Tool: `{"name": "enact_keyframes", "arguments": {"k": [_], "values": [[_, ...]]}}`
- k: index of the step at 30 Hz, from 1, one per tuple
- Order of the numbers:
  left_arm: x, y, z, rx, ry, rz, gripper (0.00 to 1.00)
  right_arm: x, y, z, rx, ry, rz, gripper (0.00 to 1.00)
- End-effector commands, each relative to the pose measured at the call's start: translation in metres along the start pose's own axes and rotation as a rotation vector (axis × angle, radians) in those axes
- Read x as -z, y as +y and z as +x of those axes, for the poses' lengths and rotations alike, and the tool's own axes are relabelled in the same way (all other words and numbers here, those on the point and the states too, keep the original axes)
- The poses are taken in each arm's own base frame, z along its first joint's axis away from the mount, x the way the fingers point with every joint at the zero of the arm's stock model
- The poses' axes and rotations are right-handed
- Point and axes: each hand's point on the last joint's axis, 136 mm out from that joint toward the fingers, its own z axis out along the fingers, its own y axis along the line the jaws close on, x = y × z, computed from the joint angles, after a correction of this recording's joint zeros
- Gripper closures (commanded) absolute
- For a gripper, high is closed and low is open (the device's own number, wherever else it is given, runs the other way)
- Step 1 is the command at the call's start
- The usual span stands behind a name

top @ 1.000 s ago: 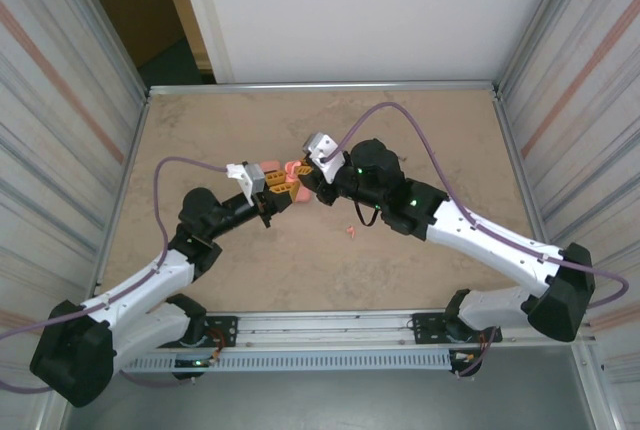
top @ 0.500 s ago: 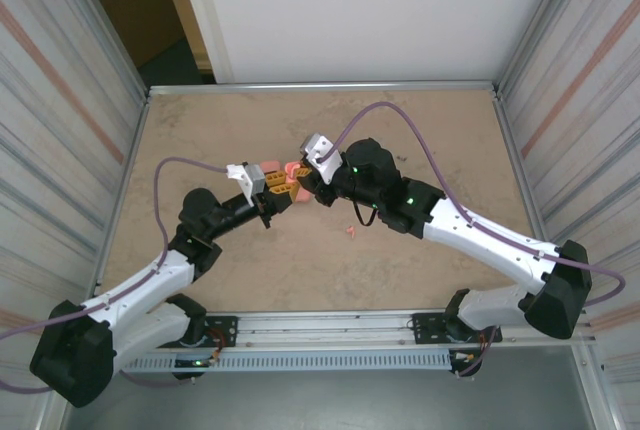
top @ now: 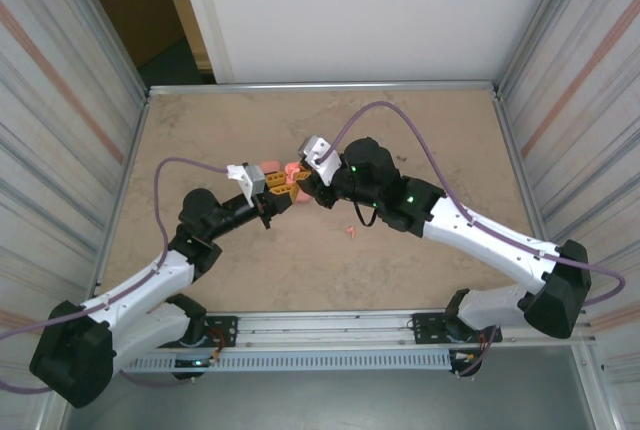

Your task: Insert the wireless bluetooth earbuds into the charging case

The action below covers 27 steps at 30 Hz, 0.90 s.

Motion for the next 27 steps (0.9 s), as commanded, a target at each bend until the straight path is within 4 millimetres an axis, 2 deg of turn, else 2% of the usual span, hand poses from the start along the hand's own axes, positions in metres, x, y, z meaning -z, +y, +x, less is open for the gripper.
{"name": "enact_keyframes", "arguments": {"k": [1,12,17,23,27], "values": [[0.002,-0.007,-0.011,-0.019,-0.032,0.020,1.00,0.002,0.009,-0.011,0.018,-0.016,-0.045,0.81],[0.002,-0.008,-0.014,-0.027,-0.039,0.024,1.00,0.012,0.007,-0.017,-0.060,-0.035,-0.119,0.69],[0.002,-0.008,-0.014,-0.025,-0.038,0.025,1.00,0.018,0.001,-0.028,-0.079,-0.064,-0.118,0.57],[0.003,-0.007,-0.012,-0.023,-0.033,0.019,1.00,0.037,-0.013,-0.044,-0.116,-0.121,-0.084,0.44],[0.003,-0.006,-0.010,-0.022,-0.030,0.014,1.00,0.048,-0.033,-0.036,-0.198,-0.126,-0.032,0.37]]}}
